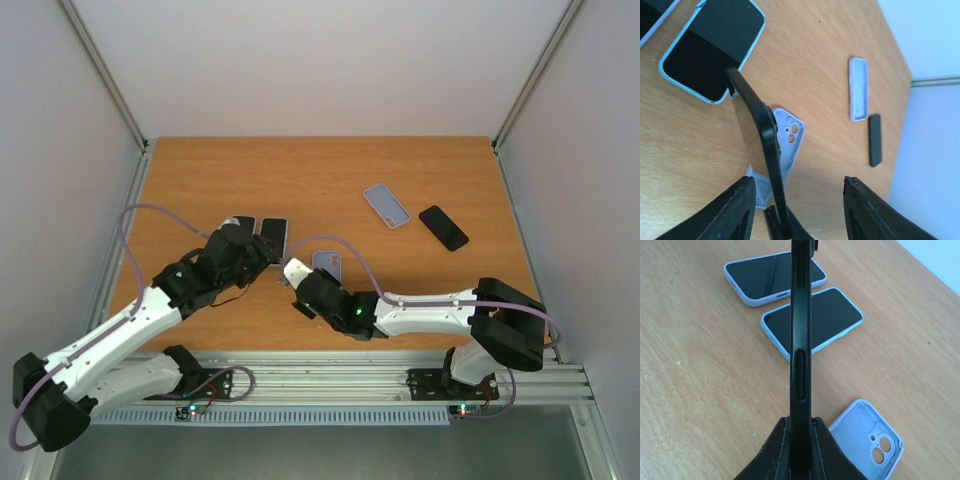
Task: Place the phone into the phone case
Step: Pass from the left arm to the right
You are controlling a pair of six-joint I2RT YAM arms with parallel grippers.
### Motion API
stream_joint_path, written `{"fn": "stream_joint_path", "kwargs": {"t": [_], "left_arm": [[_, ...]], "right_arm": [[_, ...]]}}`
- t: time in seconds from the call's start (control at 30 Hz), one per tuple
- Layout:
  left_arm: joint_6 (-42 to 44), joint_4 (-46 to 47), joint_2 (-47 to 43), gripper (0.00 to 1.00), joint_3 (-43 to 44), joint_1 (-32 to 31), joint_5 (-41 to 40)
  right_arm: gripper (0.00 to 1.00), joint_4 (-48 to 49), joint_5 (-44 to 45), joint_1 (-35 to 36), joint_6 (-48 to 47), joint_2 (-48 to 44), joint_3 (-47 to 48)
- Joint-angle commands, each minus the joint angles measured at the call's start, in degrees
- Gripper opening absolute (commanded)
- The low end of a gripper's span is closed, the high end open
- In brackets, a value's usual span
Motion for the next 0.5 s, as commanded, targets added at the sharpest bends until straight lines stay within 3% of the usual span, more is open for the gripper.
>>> {"fn": "stream_joint_path", "kwargs": {"t": [0.0, 0.3, 0.47], "left_arm": [[2.99, 3.31, -4.0, 0.52, -1.61, 0.62, -2.23], [10.08, 7.18, -11.98, 0.62, -7.86, 1.11, -3.25], [13.86, 16.7, -16.02, 0.66, -13.85, 1.2, 0.47]], "right_arm": [[0.01, 1.29, 0.71, -0.14, 5.62, -3.84, -0.05], [0.01, -4.24, -5.92, -2.77, 15.0, -10.41, -0.4], [0.01, -4.49, -11.74, -4.66, 19.33, -13.95, -0.63]]}}
